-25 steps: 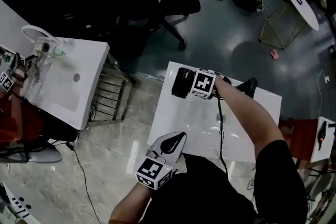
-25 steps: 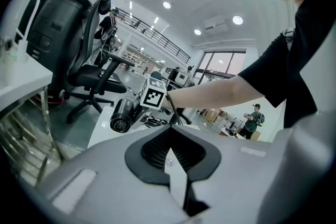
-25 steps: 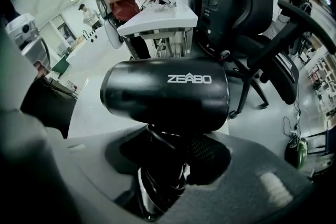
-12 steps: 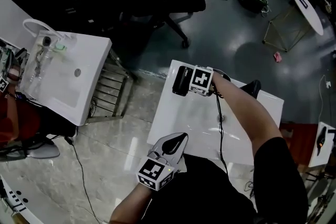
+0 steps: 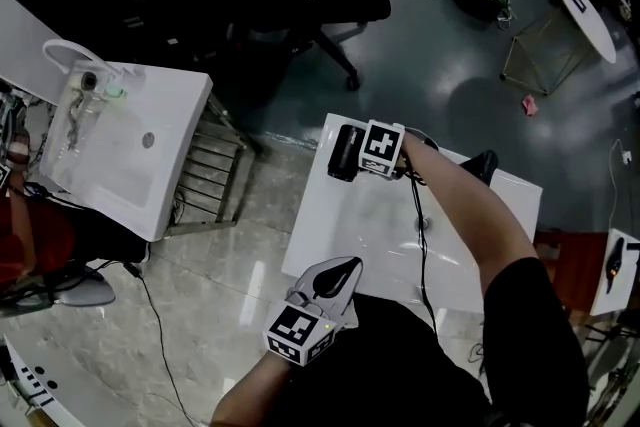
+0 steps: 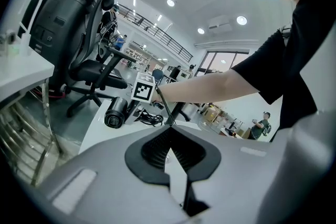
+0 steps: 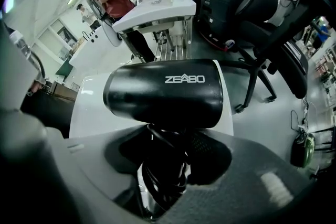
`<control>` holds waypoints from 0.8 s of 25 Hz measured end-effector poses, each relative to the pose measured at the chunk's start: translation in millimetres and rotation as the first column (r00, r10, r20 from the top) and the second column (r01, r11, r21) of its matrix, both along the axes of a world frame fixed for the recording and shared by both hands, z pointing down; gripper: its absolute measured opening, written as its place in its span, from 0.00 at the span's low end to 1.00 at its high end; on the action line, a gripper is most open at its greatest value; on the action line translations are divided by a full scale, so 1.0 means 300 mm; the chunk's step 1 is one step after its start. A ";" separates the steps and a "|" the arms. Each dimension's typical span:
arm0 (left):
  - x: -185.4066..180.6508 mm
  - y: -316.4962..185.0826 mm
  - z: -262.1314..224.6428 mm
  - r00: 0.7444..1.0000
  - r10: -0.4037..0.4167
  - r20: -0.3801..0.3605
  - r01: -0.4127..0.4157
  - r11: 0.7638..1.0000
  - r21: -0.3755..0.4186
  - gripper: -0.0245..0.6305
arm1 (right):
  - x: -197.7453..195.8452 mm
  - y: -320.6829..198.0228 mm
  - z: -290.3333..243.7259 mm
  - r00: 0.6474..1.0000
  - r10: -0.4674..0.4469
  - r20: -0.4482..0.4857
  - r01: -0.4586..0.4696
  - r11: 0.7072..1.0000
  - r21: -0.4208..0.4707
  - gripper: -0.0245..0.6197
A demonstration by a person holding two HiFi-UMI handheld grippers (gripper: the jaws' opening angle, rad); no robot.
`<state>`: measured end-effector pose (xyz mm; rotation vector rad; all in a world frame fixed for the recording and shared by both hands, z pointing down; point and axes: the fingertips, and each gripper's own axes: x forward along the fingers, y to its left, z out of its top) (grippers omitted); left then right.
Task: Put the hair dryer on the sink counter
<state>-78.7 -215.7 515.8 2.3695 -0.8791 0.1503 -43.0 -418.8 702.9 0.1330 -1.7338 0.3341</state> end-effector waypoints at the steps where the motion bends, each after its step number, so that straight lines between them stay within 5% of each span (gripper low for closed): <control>1: -0.001 0.002 -0.002 1.000 0.001 0.001 -0.001 1.000 0.000 0.04 | 0.000 0.000 -0.001 1.000 0.007 0.003 -0.007 1.000 -0.003 0.35; 11: -0.027 0.014 -0.025 1.000 -0.007 0.001 0.007 1.000 0.017 0.04 | 0.004 -0.019 -0.051 0.995 0.083 0.056 -0.084 0.996 0.017 0.37; 20: -0.044 0.011 -0.074 1.000 0.030 0.006 -0.030 0.997 0.069 0.04 | 0.031 -0.033 -0.282 0.967 0.150 0.207 -0.185 0.970 0.159 0.37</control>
